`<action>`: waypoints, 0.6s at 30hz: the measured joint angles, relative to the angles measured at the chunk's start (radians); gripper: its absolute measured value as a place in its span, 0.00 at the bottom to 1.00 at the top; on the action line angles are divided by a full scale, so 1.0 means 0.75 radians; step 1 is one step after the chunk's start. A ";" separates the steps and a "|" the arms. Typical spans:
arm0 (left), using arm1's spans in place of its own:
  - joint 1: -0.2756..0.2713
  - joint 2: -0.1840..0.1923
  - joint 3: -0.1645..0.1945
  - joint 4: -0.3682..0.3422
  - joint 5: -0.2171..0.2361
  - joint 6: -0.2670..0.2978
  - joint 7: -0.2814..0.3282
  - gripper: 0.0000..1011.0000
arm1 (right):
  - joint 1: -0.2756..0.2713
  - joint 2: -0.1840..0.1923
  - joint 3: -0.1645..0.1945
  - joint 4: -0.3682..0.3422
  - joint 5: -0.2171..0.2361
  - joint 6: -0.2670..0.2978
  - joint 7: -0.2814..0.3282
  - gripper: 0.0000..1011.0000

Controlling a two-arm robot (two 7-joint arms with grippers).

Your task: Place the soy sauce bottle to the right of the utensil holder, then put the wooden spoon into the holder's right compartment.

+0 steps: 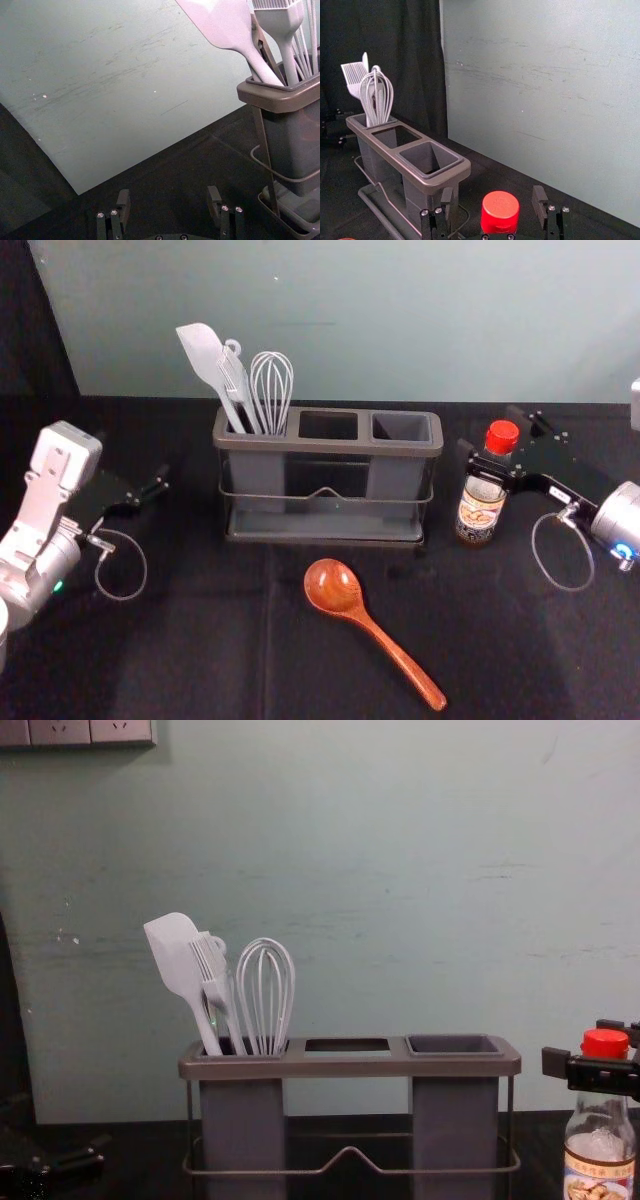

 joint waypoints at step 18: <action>0.000 0.000 0.000 0.000 0.000 0.000 0.000 0.99 | -0.042 0.042 0.036 -0.089 -0.022 0.033 -0.042 0.99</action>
